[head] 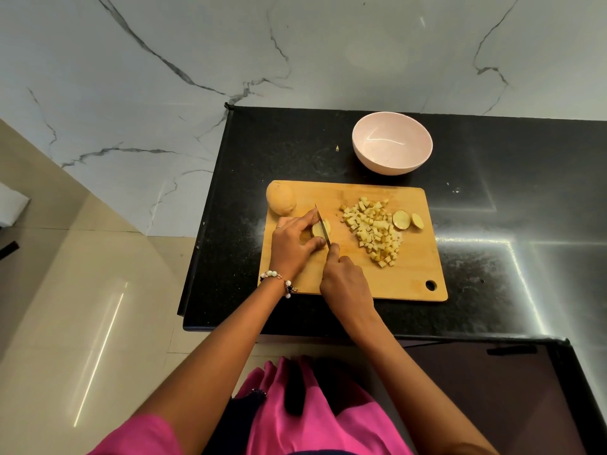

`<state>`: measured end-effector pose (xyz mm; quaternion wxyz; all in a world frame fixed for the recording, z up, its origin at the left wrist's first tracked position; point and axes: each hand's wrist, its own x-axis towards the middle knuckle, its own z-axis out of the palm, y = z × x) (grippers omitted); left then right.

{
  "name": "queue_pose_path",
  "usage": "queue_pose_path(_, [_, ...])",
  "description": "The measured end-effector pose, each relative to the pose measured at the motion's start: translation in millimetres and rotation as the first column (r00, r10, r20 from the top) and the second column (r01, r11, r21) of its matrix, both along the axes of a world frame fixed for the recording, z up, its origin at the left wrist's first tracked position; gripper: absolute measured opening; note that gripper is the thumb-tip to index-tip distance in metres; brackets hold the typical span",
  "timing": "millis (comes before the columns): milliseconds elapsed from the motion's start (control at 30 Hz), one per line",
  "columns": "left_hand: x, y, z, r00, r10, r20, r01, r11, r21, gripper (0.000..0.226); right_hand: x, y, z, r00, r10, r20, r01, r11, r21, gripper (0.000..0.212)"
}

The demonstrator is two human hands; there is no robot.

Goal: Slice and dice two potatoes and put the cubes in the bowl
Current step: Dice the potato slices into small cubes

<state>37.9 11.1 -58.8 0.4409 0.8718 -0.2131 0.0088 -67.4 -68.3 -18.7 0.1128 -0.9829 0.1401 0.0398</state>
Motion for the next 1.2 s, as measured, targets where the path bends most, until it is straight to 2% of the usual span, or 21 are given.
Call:
queue_pose_path(167, [-1.1,-0.2,-0.6,1.0,0.007,0.011,-0.007,1.0,0.008,0.06,-40.1,3.2,-6.4,0.999,0.04,-0.005,-0.04,0.987,-0.157,0.056])
queue_pose_path(300, [-1.0,1.0,0.7,1.0,0.002,-0.007,-0.002,1.0,0.008,0.061,-49.4,-1.4,8.4,1.0,0.009,-0.029,-0.007,0.999,0.043,0.055])
queue_pose_path(367, [-0.4,1.5,1.9,1.0,-0.007,-0.015,0.007,1.0,0.003,0.063,-45.0,-4.1,13.7,0.998,-0.024,0.063,0.018,0.996,0.084,0.054])
queue_pose_path(433, [0.0,3.0,2.8,0.999,-0.019,-0.026,0.019,1.0,-0.009,0.065,-35.2,-4.6,17.7,0.995,-0.018,0.102,0.012,0.998,0.054,0.053])
queue_pose_path(567, [1.1,6.0,1.1,0.999,-0.008,-0.035,0.007,1.0,-0.028,0.068,-13.7,-6.3,9.9,0.997,-0.012,0.082,0.007,0.998,0.067,0.053])
queue_pose_path(700, [-0.3,4.4,0.6,0.999,0.032,-0.015,-0.032,0.998,-0.055,0.066,-7.7,-3.2,5.0,0.999,0.0,0.05,0.0,1.0,0.013,0.054])
queue_pose_path(900, [0.1,3.8,-1.9,0.999,0.051,-0.003,-0.051,0.997,-0.064,0.065,6.1,5.2,-0.2,0.997,0.001,0.08,-0.001,1.0,0.004,0.049])
queue_pose_path(1033, [-0.5,3.3,-2.3,0.998,0.061,-0.012,-0.061,0.996,-0.064,0.065,-26.0,7.2,-8.8,0.994,0.04,0.106,-0.027,0.992,-0.123,0.051])
queue_pose_path(1133, [-0.9,3.7,-2.5,0.998,0.06,-0.006,-0.06,0.997,-0.058,0.065,-51.2,7.0,4.5,0.999,0.03,-0.028,-0.032,0.996,-0.08,0.055])
queue_pose_path(1200, [-0.9,3.9,-1.4,0.998,0.062,-0.008,-0.062,0.996,-0.059,0.065,-52.0,3.5,12.0,1.0,0.028,-0.012,-0.027,0.999,0.034,0.055])
